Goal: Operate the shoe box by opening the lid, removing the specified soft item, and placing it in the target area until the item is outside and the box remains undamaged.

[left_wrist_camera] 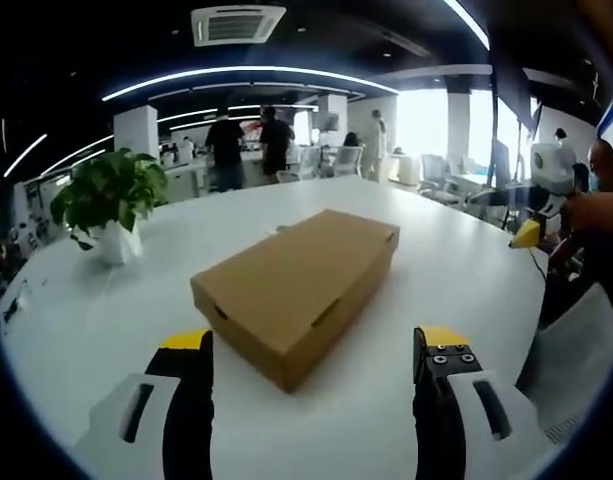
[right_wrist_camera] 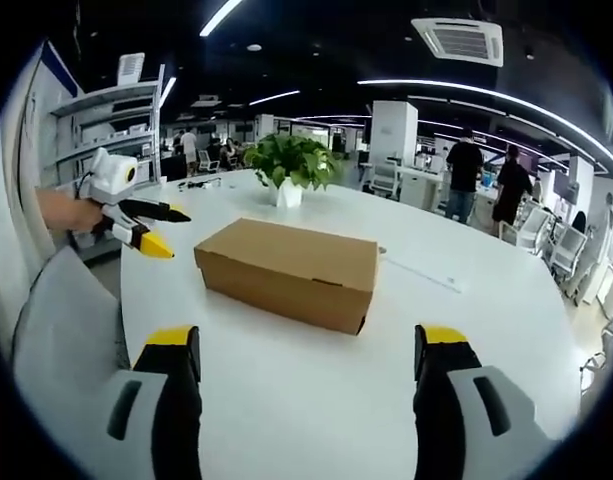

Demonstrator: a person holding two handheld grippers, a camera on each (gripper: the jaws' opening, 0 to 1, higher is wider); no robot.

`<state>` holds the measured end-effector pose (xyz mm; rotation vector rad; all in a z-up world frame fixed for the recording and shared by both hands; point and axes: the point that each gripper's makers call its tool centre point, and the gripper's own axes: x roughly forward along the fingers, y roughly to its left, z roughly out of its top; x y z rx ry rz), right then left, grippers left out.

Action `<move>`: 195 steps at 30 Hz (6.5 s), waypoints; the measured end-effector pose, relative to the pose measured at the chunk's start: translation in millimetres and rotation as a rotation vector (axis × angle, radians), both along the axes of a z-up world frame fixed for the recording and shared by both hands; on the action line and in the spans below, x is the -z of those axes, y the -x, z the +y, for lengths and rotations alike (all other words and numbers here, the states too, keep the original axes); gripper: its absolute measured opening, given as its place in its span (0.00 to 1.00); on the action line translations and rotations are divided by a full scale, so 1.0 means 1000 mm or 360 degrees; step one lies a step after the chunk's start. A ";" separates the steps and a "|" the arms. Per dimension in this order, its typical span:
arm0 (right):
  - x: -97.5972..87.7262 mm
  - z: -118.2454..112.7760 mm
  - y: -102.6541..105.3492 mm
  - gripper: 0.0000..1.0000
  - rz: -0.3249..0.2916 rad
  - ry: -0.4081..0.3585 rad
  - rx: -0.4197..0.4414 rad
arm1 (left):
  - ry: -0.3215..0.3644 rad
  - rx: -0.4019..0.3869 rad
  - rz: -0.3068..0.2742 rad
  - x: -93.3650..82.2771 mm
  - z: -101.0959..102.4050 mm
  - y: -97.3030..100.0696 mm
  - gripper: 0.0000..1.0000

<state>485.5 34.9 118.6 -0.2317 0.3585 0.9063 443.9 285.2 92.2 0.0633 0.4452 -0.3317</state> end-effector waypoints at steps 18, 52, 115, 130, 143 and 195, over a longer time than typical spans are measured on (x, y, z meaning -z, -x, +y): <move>0.018 0.012 -0.032 0.77 -0.0006 0.0080 -0.0109 | -0.0045 -0.0069 0.0045 0.017 0.002 -0.016 0.81; 0.044 0.051 -0.085 0.73 0.0037 0.0187 -0.0292 | -0.0062 -0.0182 0.0061 0.032 0.016 -0.039 0.77; 0.080 0.078 -0.123 0.53 0.0240 0.0167 -0.0286 | -0.0044 -0.0251 0.0146 0.060 0.014 -0.063 0.70; 0.078 0.080 -0.109 0.53 0.0273 0.0073 -0.0181 | -0.0042 -0.0165 0.0165 0.061 0.022 -0.062 0.67; 0.078 0.080 -0.097 0.50 0.0284 0.0075 -0.0126 | -0.0011 -0.0090 0.0195 0.060 0.026 -0.059 0.65; 0.079 0.090 -0.016 0.36 0.0277 0.0106 -0.0045 | -0.0062 0.0315 0.0297 0.058 0.059 -0.033 0.65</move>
